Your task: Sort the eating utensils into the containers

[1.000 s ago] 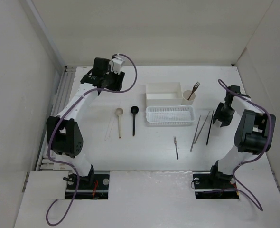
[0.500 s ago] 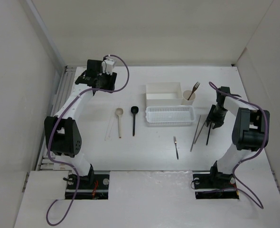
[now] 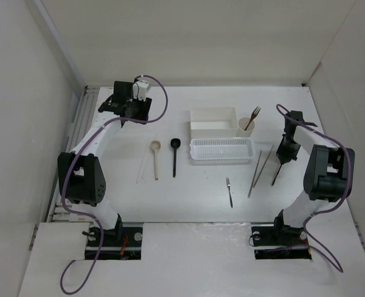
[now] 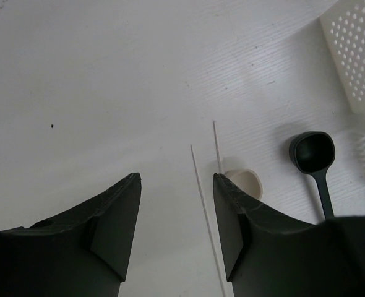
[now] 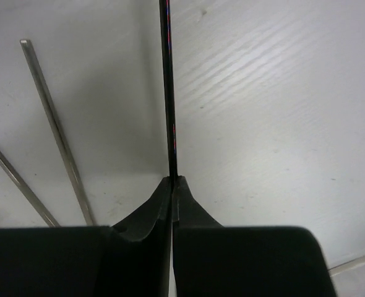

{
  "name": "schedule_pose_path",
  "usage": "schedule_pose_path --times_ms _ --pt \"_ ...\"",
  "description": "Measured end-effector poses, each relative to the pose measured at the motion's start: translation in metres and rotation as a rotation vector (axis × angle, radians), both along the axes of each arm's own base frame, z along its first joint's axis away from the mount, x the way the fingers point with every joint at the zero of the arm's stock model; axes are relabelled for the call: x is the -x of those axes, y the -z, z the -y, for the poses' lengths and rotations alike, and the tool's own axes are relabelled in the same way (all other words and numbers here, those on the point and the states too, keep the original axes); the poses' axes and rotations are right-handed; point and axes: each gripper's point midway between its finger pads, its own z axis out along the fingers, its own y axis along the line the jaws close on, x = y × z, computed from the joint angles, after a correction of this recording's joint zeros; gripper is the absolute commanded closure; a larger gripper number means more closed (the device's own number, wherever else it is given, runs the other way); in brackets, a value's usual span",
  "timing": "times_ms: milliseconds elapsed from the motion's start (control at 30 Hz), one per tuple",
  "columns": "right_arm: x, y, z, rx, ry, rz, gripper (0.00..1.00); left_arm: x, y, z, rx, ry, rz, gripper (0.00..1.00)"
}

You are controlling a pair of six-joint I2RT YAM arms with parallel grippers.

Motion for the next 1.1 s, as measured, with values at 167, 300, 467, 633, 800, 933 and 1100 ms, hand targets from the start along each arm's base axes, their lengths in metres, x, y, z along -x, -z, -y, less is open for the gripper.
schedule_pose_path --times_ms 167,300,467,633,800,933,1100 --pt "-0.018 -0.040 0.014 0.085 0.008 0.121 1.00 0.008 0.011 -0.005 -0.006 -0.009 -0.027 0.53" --pt "-0.043 -0.098 0.006 0.151 -0.133 0.315 1.00 0.016 0.015 -0.010 -0.008 -0.013 -0.036 0.53" --pt "-0.074 -0.183 -0.081 0.234 -0.620 0.593 1.00 0.030 0.027 -0.017 0.001 -0.023 -0.069 0.53" --pt "-0.060 -0.216 -0.184 0.297 -1.227 0.736 1.00 0.050 0.045 -0.028 0.037 -0.044 -0.118 0.53" --pt "-0.055 -0.187 -0.233 0.363 -1.633 0.652 1.00 0.062 0.054 -0.034 0.048 -0.059 -0.144 0.53" --pt "-0.069 -0.136 -0.243 0.370 -1.811 0.460 1.00 0.062 0.053 -0.034 0.050 -0.060 -0.136 0.53" --pt "-0.062 -0.085 -0.253 0.342 -1.995 0.283 1.00 0.063 0.052 -0.037 0.041 -0.069 -0.116 0.53"
